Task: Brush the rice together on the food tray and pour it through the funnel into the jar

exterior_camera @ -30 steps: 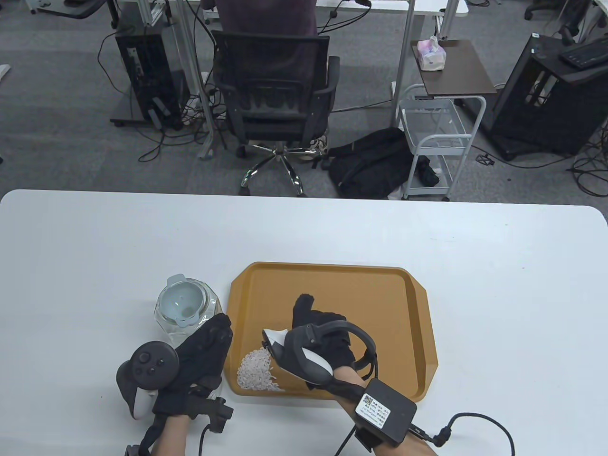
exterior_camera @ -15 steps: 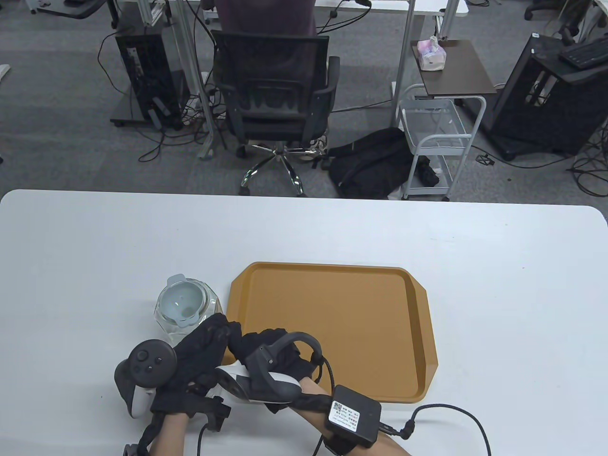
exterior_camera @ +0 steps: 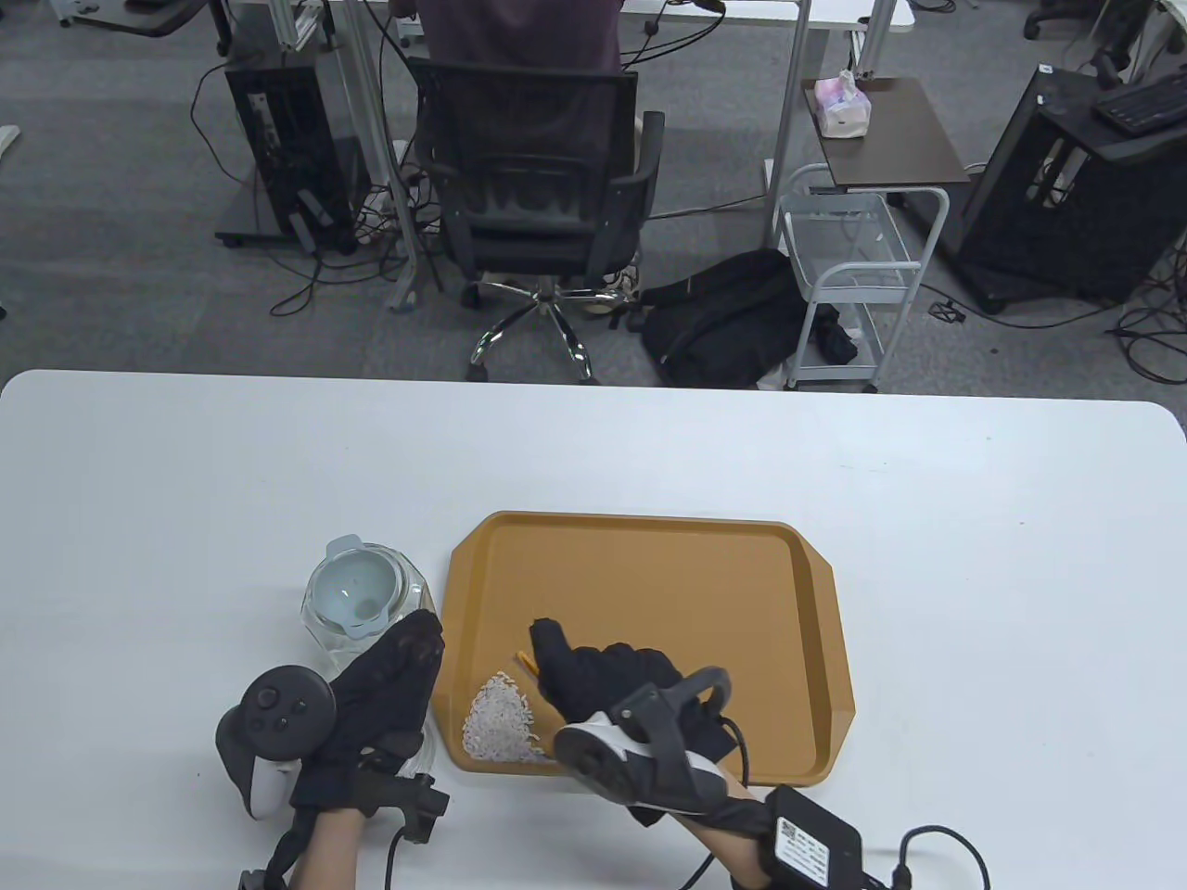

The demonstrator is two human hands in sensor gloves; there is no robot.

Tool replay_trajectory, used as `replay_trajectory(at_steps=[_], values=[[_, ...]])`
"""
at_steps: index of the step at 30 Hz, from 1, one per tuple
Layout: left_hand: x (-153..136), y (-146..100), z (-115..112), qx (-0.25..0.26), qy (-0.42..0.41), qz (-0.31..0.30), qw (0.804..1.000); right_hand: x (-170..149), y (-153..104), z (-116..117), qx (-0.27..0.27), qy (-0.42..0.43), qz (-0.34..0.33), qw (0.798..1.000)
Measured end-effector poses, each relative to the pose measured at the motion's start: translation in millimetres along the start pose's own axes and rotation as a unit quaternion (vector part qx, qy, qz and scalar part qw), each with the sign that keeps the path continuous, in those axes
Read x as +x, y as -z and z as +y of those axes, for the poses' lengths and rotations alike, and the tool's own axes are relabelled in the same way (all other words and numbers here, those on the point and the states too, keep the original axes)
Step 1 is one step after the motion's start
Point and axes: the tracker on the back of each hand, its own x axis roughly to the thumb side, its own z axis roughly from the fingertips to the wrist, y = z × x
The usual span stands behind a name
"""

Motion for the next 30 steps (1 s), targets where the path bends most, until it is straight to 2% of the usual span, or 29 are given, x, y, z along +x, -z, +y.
replay_trajectory(at_steps=[3, 4, 8, 11, 16, 20, 22, 25, 30], values=[[4.2, -0.6, -4.1, -0.016, -0.021, -0.011, 1.000, -56.5, -18.3, -9.5, 0.010, 0.103, 0.071, 0.992], [5.2, -0.9, -5.0, -0.018, -0.027, -0.013, 0.999, -63.8, -21.1, -10.0, 0.008, 0.112, 0.081, 0.990], [10.6, -2.5, -8.6, -0.024, -0.027, -0.022, 0.999, -125.1, -51.2, -20.9, -0.035, 0.153, 0.150, 0.976], [11.6, -1.9, -13.0, -0.031, -0.011, -0.021, 0.999, -158.9, -68.7, -31.0, -0.066, 0.121, 0.192, 0.972], [9.8, -0.1, -19.2, -0.049, -0.009, -0.016, 0.999, -186.9, -92.8, -41.9, -0.122, 0.004, 0.231, 0.965], [11.2, -0.7, -21.0, -0.052, -0.008, -0.017, 0.998, -206.4, -102.2, -46.2, -0.104, -0.092, 0.274, 0.951], [12.3, -1.2, -22.1, -0.052, -0.004, -0.019, 0.998, -218.0, -106.7, -43.4, -0.065, -0.153, 0.322, 0.932], [12.9, -1.5, -25.0, -0.056, -0.001, -0.018, 0.998, -231.3, -110.9, -32.4, -0.025, -0.173, 0.351, 0.920], [12.1, -1.4, -29.1, -0.064, 0.007, -0.015, 0.998, -246.0, -114.0, -13.2, 0.028, -0.158, 0.371, 0.915]])
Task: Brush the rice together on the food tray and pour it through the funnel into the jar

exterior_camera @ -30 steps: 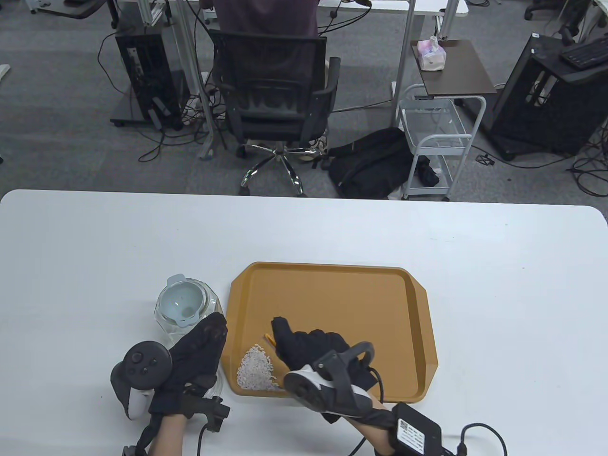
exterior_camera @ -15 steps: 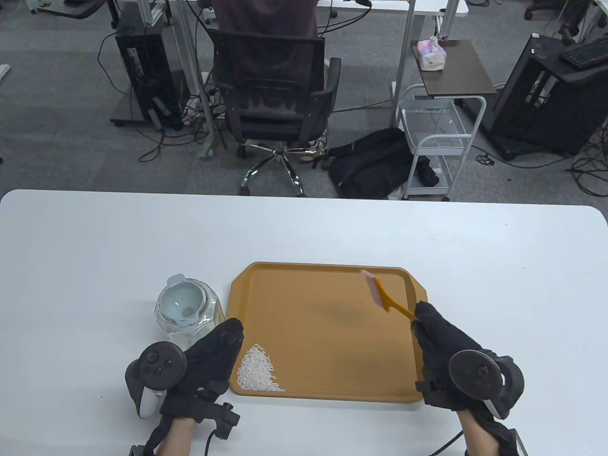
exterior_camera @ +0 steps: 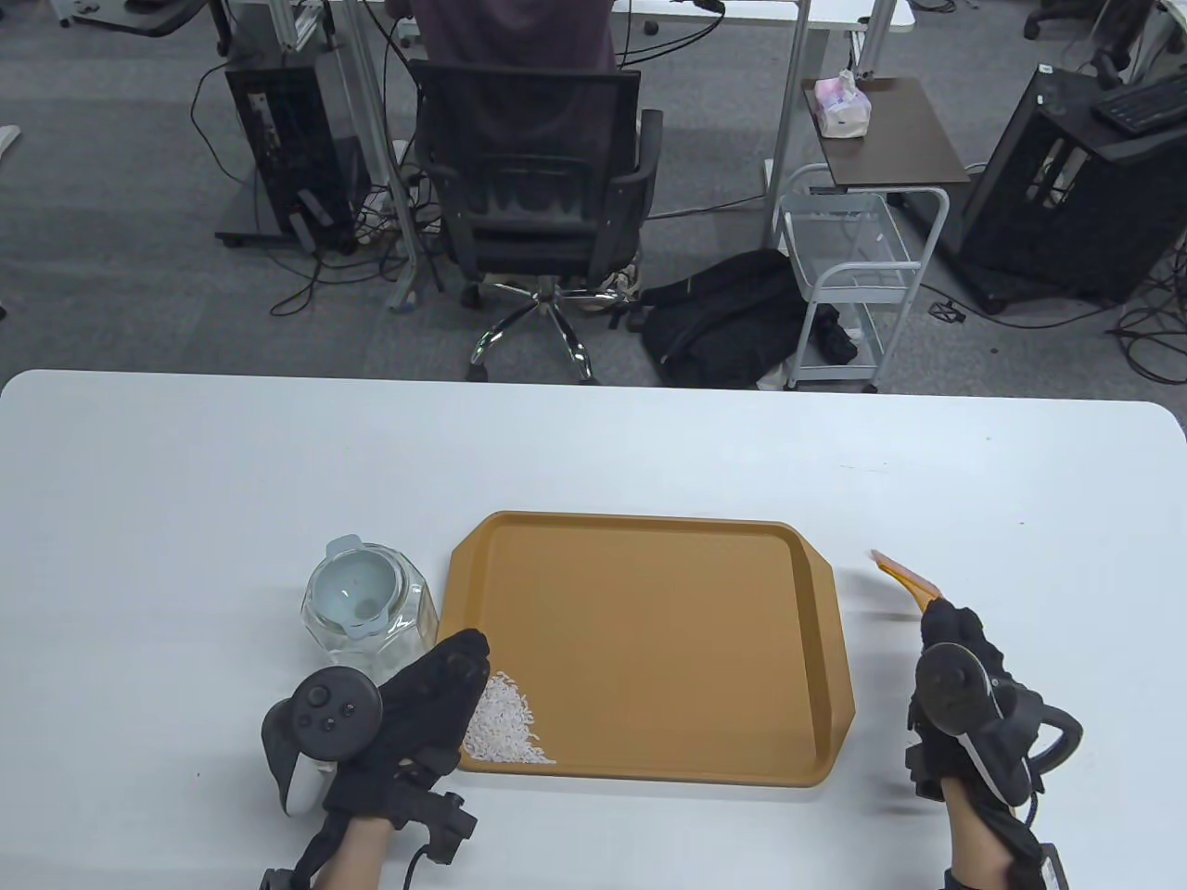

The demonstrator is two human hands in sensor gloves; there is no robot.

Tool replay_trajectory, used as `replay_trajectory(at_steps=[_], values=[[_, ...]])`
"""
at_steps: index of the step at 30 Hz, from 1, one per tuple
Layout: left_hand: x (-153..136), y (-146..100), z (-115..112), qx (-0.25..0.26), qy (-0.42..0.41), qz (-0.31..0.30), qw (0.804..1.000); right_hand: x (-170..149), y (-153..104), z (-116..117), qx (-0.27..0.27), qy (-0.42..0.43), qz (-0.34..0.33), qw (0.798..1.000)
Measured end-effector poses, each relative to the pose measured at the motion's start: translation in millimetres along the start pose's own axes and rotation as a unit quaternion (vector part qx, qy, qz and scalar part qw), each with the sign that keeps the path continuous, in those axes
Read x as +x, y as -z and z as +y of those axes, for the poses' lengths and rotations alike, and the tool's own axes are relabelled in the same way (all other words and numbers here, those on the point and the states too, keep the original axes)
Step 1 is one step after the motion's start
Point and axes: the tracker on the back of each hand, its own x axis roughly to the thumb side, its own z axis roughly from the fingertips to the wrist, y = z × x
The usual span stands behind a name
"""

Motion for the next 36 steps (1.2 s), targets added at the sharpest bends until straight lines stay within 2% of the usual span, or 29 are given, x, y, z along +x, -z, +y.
replay_trajectory(at_steps=[6, 8, 12, 15, 17, 26, 30, 33, 36], values=[[0.1, -0.3, -1.7, -0.003, -0.002, -0.004, 1.000, -2.4, 3.7, 16.3, 0.064, 0.017, -0.012, 0.998], [0.1, -0.3, -2.3, -0.005, -0.002, -0.004, 1.000, -4.8, 4.9, 22.6, 0.117, 0.018, -0.001, 0.993], [0.3, -0.4, -3.3, -0.007, -0.006, -0.003, 1.000, -9.7, 6.3, 32.6, 0.189, 0.006, 0.006, 0.982], [0.7, -0.6, -4.0, -0.008, -0.007, -0.004, 1.000, -11.6, 6.0, 45.2, 0.256, -0.012, 0.001, 0.967], [0.6, -0.8, -4.4, -0.008, -0.007, -0.005, 1.000, -12.3, 5.9, 54.0, 0.272, -0.016, 0.004, 0.962], [0.1, -0.6, -4.2, -0.015, -0.011, -0.003, 1.000, -11.6, 4.8, 68.0, 0.301, -0.052, 0.018, 0.952], [-0.6, 0.3, -2.5, -0.023, -0.013, 0.006, 1.000, -10.5, 2.3, 63.1, 0.275, -0.034, 0.034, 0.960], [1.4, 1.6, -0.1, -0.026, 0.040, 0.038, 0.998, -5.8, -0.3, 54.5, 0.241, 0.025, 0.049, 0.969], [6.0, 4.0, -0.8, -0.016, 0.099, 0.099, 0.990, 2.0, -2.3, 49.7, 0.239, 0.066, 0.057, 0.967]])
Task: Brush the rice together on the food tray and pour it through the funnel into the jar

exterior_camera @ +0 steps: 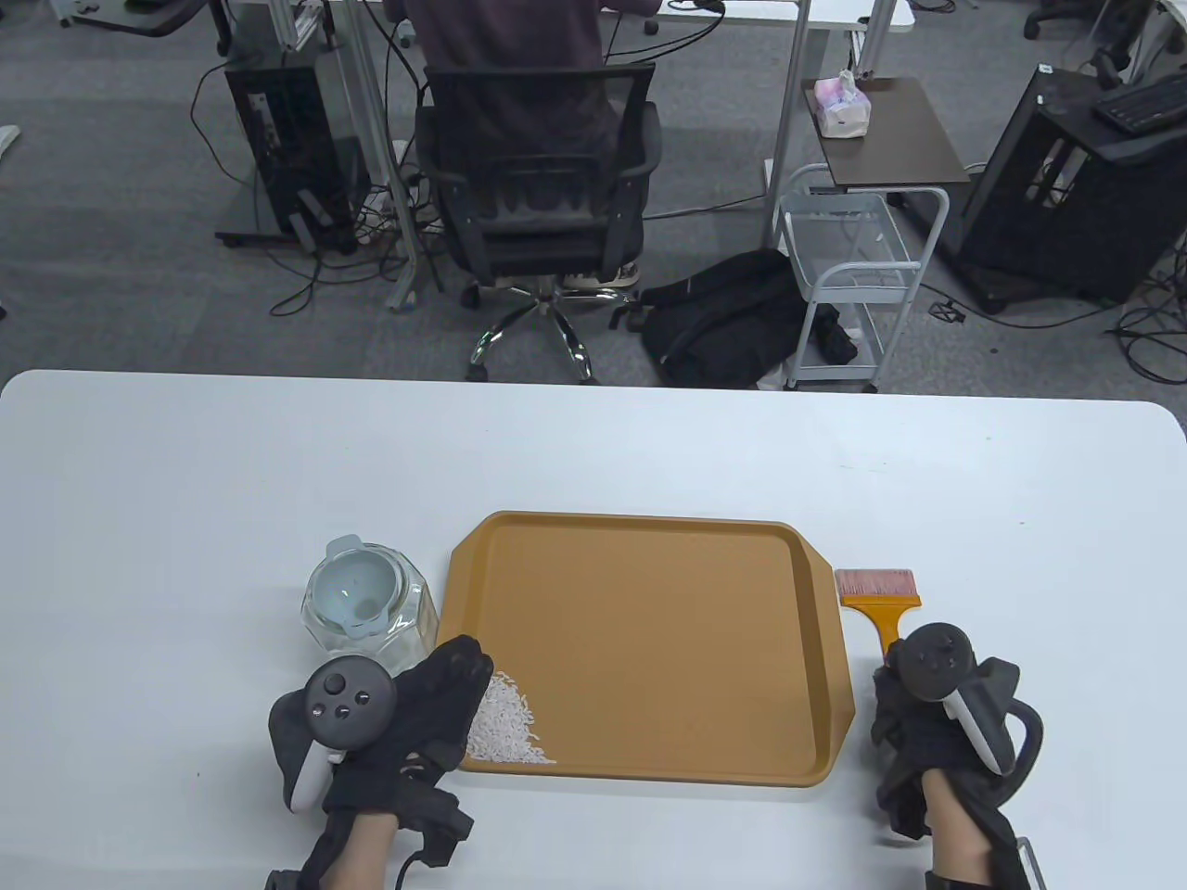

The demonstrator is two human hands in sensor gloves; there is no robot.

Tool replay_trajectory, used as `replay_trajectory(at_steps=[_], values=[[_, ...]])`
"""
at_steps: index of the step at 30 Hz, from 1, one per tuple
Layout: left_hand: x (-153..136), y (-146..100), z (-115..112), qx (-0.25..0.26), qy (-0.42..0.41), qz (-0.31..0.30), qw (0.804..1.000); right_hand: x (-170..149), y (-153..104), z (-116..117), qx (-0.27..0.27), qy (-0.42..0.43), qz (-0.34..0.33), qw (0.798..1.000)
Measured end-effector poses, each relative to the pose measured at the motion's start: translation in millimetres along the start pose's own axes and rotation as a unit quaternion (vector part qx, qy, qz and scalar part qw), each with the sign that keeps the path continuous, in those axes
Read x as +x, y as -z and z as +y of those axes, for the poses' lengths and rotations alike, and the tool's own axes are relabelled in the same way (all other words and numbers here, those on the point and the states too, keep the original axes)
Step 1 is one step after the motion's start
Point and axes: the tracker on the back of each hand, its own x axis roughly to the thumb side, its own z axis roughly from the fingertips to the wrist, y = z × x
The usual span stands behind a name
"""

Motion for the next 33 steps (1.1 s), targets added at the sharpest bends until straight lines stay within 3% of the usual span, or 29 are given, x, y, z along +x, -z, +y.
replay_trajectory(at_steps=[6, 10, 15, 20, 25, 33], values=[[13.0, 14.5, -7.0, -0.008, 0.150, 0.111, 0.982, 18.8, -6.9, 11.0, 0.035, -0.070, -0.007, 0.997], [20.8, 35.1, -19.9, -0.059, 0.187, 0.147, 0.970, 29.9, -4.7, 22.2, 0.056, -0.105, -0.014, 0.993], [25.5, 54.1, -32.5, -0.093, 0.303, 0.182, 0.931, 36.1, -2.8, 27.4, 0.058, -0.117, -0.027, 0.991], [20.2, 63.5, -39.1, -0.116, 0.311, 0.206, 0.920, 34.8, 1.1, 28.6, 0.075, -0.102, -0.021, 0.992], [15.1, 70.9, -45.7, -0.171, 0.315, 0.239, 0.903, 35.5, 2.6, 28.5, 0.081, -0.098, -0.019, 0.992], [13.5, 75.9, -52.8, -0.225, 0.267, 0.269, 0.898, 38.8, 6.7, 32.8, 0.111, -0.107, -0.027, 0.988]])
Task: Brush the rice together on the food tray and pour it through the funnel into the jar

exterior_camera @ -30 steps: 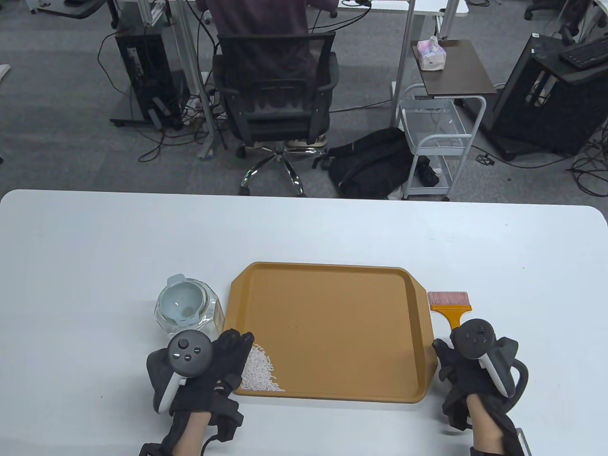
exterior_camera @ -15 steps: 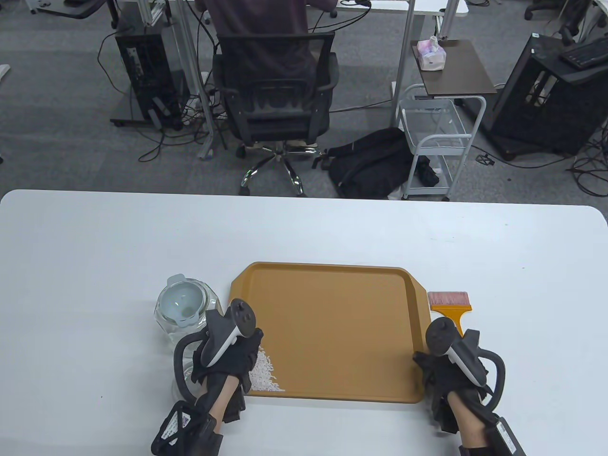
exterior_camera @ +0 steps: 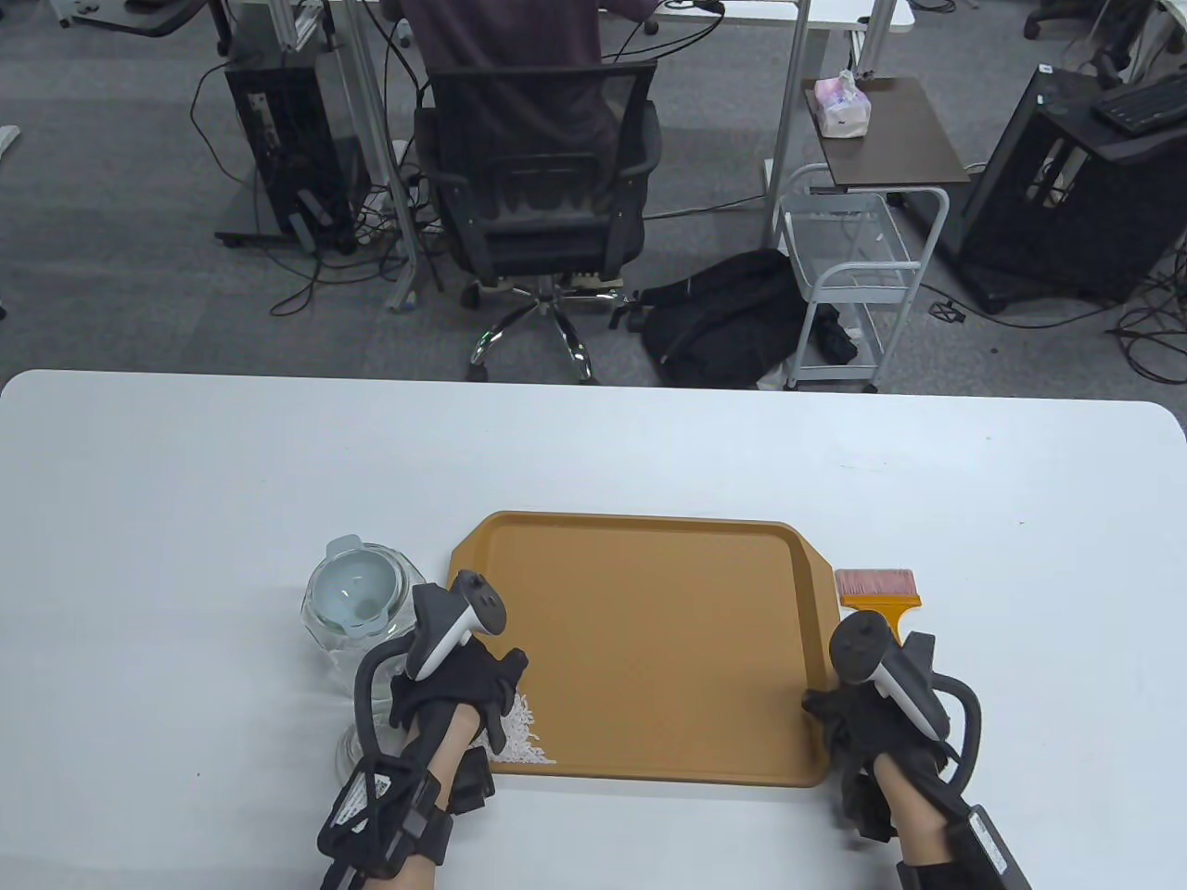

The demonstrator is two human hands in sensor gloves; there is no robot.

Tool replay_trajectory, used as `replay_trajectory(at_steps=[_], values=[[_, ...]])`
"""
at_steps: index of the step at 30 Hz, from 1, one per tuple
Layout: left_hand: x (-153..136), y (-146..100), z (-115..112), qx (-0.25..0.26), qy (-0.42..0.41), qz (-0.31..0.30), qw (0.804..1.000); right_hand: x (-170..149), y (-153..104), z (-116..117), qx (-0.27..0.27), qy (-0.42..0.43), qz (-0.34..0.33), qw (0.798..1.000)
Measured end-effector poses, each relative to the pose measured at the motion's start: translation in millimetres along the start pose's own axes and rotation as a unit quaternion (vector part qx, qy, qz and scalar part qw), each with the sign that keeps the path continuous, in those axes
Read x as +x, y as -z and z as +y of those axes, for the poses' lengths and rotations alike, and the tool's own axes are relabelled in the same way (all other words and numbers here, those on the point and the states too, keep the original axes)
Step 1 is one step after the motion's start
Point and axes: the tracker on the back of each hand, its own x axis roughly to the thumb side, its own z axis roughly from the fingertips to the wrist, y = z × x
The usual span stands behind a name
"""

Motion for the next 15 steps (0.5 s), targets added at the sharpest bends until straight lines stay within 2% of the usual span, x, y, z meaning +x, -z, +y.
replay_trajectory(at_steps=[12, 15], values=[[5.1, -1.6, -5.0, -0.004, 0.002, -0.005, 1.000, -8.7, 8.9, -1.4, 0.053, 0.038, -0.008, 0.998], [4.7, -1.5, -4.2, -0.011, -0.021, -0.016, 1.000, -19.3, 12.1, -1.8, 0.072, 0.081, -0.010, 0.994]])
